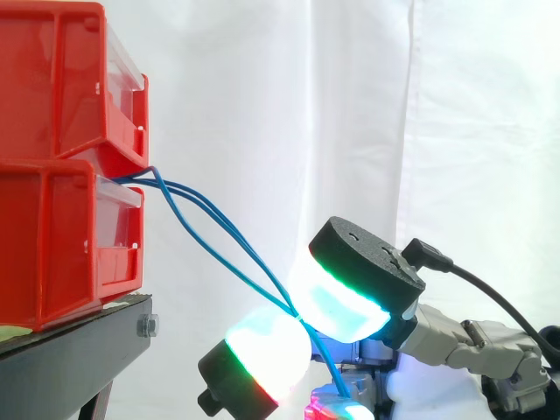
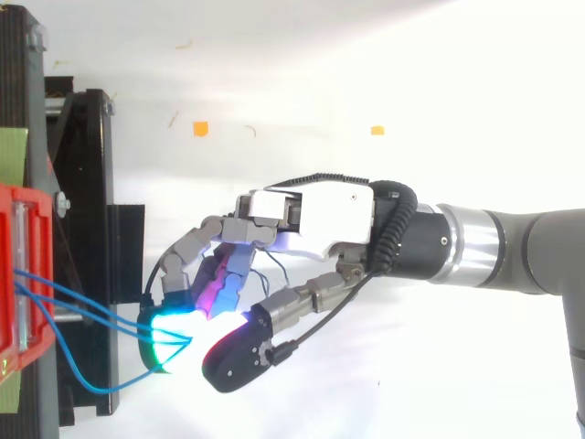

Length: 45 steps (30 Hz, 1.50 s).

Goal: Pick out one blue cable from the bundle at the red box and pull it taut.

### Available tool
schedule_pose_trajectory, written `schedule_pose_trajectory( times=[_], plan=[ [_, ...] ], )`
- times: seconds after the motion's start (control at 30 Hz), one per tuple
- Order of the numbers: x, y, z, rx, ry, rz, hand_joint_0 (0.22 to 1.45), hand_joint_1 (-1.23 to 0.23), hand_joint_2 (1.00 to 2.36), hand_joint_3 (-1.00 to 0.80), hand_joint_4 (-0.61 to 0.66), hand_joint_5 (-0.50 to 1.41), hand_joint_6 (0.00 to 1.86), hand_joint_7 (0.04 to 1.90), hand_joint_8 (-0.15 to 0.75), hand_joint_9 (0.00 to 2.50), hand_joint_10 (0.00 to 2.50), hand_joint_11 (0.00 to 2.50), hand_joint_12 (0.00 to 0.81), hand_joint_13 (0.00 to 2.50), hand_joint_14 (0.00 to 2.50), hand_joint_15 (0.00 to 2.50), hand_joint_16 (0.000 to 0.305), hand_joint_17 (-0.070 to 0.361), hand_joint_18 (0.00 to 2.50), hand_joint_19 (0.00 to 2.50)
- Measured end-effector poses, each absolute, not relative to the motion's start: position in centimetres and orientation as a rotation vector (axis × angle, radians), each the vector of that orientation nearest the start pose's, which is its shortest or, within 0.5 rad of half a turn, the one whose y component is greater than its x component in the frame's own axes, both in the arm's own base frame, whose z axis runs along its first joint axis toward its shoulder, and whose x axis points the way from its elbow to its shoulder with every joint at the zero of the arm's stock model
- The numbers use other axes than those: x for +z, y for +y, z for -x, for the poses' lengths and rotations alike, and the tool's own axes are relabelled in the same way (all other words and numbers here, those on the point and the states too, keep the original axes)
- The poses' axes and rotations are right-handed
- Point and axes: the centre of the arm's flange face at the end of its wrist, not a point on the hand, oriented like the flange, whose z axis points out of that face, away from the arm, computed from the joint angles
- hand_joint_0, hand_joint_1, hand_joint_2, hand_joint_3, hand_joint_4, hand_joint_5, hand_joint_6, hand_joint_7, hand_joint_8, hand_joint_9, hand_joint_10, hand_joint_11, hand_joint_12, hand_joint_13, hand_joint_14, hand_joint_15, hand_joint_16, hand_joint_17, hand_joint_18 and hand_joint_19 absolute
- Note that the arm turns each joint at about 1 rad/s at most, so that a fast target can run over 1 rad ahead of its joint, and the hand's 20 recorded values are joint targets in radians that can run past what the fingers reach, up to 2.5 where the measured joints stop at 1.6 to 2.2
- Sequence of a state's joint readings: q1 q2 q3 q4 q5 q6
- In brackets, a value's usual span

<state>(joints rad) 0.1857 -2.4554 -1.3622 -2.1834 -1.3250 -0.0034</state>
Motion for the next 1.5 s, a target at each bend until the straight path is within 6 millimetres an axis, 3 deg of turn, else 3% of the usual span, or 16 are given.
schedule_pose_trajectory(
  times=[0.23, 0.6, 1.03, 1.17, 1.5],
  plan=[
    [12.4, -2.1, -77.6, 1.352, 0.95, -1.077, 0.6, -0.72, 1.02, -0.19, -0.02, -0.08, 0.9, 1.05, 0.311, 1.34, 0.02, 0.68, 0.355, 1.12, 0.02, 0.52, 0.046, 0.102, 0.85, 0.56],
    [15.2, -4.2, -79.4, 1.338, 1.026, -1.091, 0.61, -0.77, 1.02, -0.19, 0.02, -0.09, 0.9, 1.03, 0.316, 1.32, 0.02, 0.68, 0.358, 1.13, 0.02, 0.52, 0.048, 0.108, 0.89, 0.52],
    [16.5, -4.6, -80.1, 1.325, 1.024, -1.065, 0.64, -0.79, 1.02, -0.22, 0.03, -0.1, 0.91, 1.02, 0.308, 1.28, 0.02, 0.68, 0.353, 1.12, 0.02, 0.53, 0.046, 0.103, 0.89, 0.52],
    [16.7, -4.8, -80.2, 1.325, 1.019, -1.064, 0.69, -0.88, 1.02, -0.27, -0.03, -0.1, 0.92, 1.08, 0.301, 1.27, 0.02, 0.69, 0.349, 1.13, 0.02, 0.54, 0.045, 0.1, 0.9, 0.5],
    [17.2, -4.9, -79.9, 1.313, 1.049, -1.08, 0.75, -0.86, 1.0, -0.5, -0.1, -0.11, 0.93, 1.1, 0.306, 1.3, 0.02, 0.71, 0.344, 1.15, 0.02, 0.55, 0.043, 0.097, 0.92, 0.48]
  ],
)
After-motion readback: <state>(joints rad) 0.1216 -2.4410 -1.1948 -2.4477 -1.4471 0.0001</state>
